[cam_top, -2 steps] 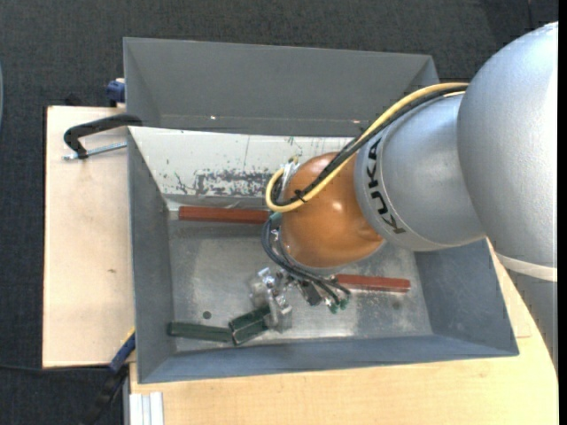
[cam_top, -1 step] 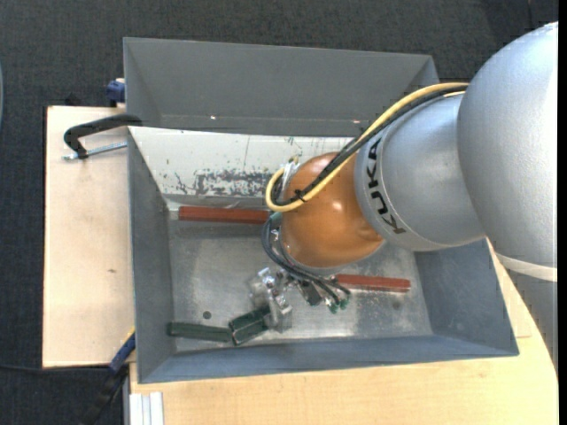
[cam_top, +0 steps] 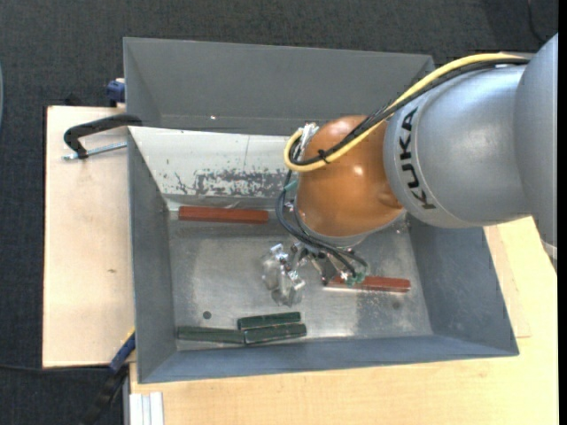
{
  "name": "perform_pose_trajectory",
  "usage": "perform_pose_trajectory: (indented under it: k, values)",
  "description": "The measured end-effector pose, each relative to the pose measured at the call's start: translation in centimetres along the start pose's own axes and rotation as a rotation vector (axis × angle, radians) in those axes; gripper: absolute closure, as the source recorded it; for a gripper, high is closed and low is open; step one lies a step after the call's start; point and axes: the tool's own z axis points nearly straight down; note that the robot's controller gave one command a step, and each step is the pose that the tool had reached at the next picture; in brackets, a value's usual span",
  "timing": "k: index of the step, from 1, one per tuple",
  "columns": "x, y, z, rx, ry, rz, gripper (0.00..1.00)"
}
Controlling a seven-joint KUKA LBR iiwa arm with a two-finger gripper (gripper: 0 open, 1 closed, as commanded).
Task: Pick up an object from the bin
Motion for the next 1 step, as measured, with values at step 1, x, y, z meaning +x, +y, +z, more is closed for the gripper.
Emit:
perform_pose_trajectory:
  k: [1]
  values:
    - [1.16,1.25,-2.15,0.000,0.002,0.033,0.00]
